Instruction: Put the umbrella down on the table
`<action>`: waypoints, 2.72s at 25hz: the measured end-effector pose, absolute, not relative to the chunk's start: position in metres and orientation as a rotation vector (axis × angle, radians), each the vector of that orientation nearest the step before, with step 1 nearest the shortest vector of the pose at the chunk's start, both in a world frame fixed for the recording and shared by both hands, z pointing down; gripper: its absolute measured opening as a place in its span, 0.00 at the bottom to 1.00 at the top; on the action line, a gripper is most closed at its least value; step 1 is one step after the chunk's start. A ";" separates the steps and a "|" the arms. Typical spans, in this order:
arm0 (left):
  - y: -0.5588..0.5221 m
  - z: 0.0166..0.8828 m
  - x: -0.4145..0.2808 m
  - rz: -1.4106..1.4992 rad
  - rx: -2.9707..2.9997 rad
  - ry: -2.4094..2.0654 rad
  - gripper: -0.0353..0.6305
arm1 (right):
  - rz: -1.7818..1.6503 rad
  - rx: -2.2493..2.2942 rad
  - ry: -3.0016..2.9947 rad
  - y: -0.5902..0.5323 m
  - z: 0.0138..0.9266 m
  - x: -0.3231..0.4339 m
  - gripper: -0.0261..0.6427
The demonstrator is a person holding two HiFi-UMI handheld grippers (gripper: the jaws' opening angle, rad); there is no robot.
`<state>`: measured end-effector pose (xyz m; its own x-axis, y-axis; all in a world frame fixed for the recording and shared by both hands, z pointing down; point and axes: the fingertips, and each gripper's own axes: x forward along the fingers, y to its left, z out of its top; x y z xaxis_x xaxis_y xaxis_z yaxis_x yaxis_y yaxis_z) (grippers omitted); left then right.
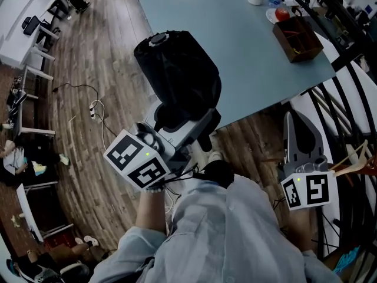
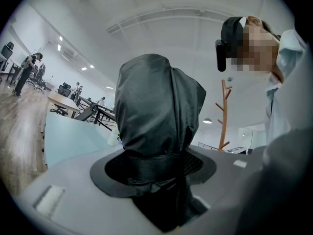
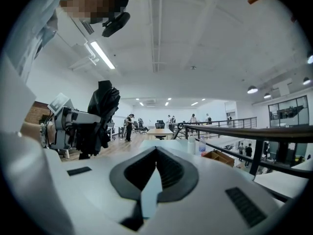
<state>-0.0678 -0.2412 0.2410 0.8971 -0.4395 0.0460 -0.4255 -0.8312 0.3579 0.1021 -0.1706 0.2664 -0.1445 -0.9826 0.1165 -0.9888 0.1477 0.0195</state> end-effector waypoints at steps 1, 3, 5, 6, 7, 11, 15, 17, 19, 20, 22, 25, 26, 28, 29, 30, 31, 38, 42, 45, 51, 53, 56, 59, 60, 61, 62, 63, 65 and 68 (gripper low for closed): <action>-0.247 0.242 -0.070 -0.052 2.701 -0.628 0.44 | 0.094 1.992 -2.291 -0.175 0.266 0.100 0.04; -0.257 0.242 -0.073 -0.049 2.703 -0.607 0.44 | 0.092 2.009 -2.271 -0.182 0.265 0.096 0.04; -0.267 0.244 -0.076 -0.043 2.705 -0.583 0.44 | 0.089 2.027 -2.249 -0.189 0.265 0.092 0.04; -0.272 0.245 -0.077 -0.038 2.705 -0.570 0.44 | 0.089 2.035 -2.238 -0.193 0.265 0.090 0.04; -0.276 0.247 -0.078 -0.033 2.706 -0.558 0.44 | 0.090 2.043 -2.227 -0.196 0.266 0.089 0.04; -0.288 0.255 -0.078 -0.008 2.704 -0.498 0.44 | 0.096 2.062 -2.194 -0.203 0.267 0.079 0.04; -0.294 0.263 -0.074 0.032 2.709 -0.440 0.44 | 0.120 2.079 -2.154 -0.201 0.272 0.073 0.04; -0.297 0.268 -0.070 0.054 2.706 -0.418 0.44 | 0.130 2.089 -2.134 -0.199 0.273 0.074 0.04; -0.299 0.273 -0.065 0.077 2.702 -0.402 0.44 | 0.135 2.102 -2.115 -0.197 0.273 0.077 0.04; -0.300 0.275 -0.062 0.088 2.701 -0.395 0.44 | 0.136 2.109 -2.106 -0.196 0.273 0.079 0.04; -0.304 0.280 -0.054 0.110 2.703 -0.382 0.44 | 0.135 2.121 -2.093 -0.196 0.273 0.086 0.04; -0.307 0.286 -0.039 0.136 2.714 -0.347 0.44 | 0.137 2.131 -2.087 -0.197 0.276 0.098 0.04; -0.308 0.288 -0.033 0.142 2.721 -0.330 0.44 | 0.138 2.133 -2.089 -0.198 0.276 0.102 0.04; -0.309 0.292 -0.021 0.165 2.734 -0.303 0.44 | 0.137 2.134 -2.095 -0.200 0.278 0.110 0.04; -0.310 0.295 -0.014 0.181 2.737 -0.294 0.44 | 0.138 2.133 -2.099 -0.201 0.278 0.114 0.04; -0.311 0.297 -0.007 0.198 2.741 -0.287 0.44 | 0.141 2.129 -2.104 -0.203 0.279 0.118 0.04; -0.311 0.300 0.000 0.215 2.744 -0.281 0.44 | 0.143 2.123 -2.111 -0.205 0.280 0.122 0.04; -0.318 0.315 0.051 0.349 2.778 -0.243 0.44 | 0.150 2.089 -2.155 -0.218 0.279 0.153 0.04; -0.323 0.327 0.083 0.433 2.786 -0.210 0.44 | 0.155 2.085 -2.158 -0.222 0.281 0.174 0.04; -0.327 0.338 0.106 0.516 2.792 -0.187 0.44 | 0.161 2.090 -2.149 -0.224 0.281 0.188 0.04; -0.331 0.377 0.153 0.755 2.780 -0.145 0.44 | 0.168 2.109 -2.123 -0.222 0.282 0.216 0.04; -0.331 0.392 0.169 0.837 2.767 -0.128 0.44 | 0.175 2.115 -2.114 -0.221 0.284 0.225 0.04; -0.330 0.412 0.191 0.929 2.744 -0.101 0.44 | 0.182 2.123 -2.107 -0.220 0.286 0.236 0.04; -0.330 0.430 0.210 1.002 2.728 -0.062 0.44 | 0.185 2.132 -2.102 -0.219 0.287 0.247 0.04; -0.330 0.436 0.216 1.028 2.720 -0.049 0.44 | 0.186 2.134 -2.099 -0.218 0.287 0.251 0.04; -0.330 0.442 0.221 1.059 2.712 -0.037 0.44 | 0.188 2.137 -2.096 -0.217 0.288 0.254 0.04; -0.330 0.449 0.226 1.096 2.705 -0.027 0.44 | 0.190 2.139 -2.093 -0.216 0.288 0.258 0.04; -0.330 0.455 0.230 1.134 2.698 -0.019 0.44 | 0.193 2.142 -2.090 -0.216 0.289 0.261 0.04; -0.331 0.469 0.239 1.196 2.687 -0.002 0.44 | 0.199 2.146 -2.084 -0.215 0.290 0.268 0.04; -0.330 0.487 0.253 1.265 2.655 0.025 0.44 | 0.207 2.149 -2.076 -0.214 0.291 0.278 0.04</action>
